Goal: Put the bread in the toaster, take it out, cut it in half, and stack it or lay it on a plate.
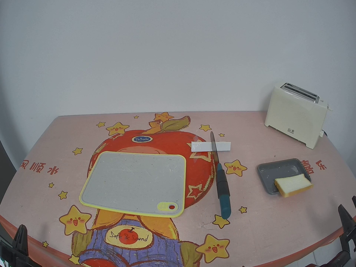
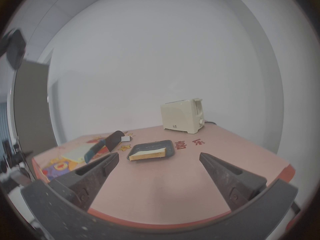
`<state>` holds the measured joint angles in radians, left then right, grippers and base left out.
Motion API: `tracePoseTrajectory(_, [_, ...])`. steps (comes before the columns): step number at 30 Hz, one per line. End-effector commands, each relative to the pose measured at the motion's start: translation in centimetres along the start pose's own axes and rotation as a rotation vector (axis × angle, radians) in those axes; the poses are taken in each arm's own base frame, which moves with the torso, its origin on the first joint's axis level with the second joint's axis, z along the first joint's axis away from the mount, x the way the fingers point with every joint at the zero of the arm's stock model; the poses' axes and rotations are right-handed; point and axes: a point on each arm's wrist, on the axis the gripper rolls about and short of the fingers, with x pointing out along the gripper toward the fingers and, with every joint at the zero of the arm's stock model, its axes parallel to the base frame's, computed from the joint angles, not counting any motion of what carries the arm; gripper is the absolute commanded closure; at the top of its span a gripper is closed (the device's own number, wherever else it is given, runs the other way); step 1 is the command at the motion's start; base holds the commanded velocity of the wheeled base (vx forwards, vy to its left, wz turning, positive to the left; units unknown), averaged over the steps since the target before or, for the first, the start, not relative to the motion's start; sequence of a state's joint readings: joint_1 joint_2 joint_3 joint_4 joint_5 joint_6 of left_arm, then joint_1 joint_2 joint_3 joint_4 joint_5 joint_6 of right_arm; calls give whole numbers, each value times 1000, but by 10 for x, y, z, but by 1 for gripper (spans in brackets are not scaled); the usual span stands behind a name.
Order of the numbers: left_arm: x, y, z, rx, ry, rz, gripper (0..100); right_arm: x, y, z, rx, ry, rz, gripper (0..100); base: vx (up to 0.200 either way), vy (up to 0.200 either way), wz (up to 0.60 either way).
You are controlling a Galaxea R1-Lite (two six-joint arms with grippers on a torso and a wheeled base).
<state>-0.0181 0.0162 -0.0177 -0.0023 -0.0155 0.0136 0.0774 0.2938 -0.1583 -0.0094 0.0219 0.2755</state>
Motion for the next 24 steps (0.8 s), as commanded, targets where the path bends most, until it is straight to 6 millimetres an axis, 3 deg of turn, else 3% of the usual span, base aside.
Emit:
tracePoseTrajectory(1, [1,0,-5,0,16,0,100,10,4,9,152,80,28,0,0,0,0])
tracePoseTrajectory(11, [1,0,-5,0,16,1,100,16,8,10,650,222,125,0,0,0,0])
tracePoseTrajectory(24, [1,0,-5,0,16,0,100,30,9,11,930,328,72,0,0,0,0])
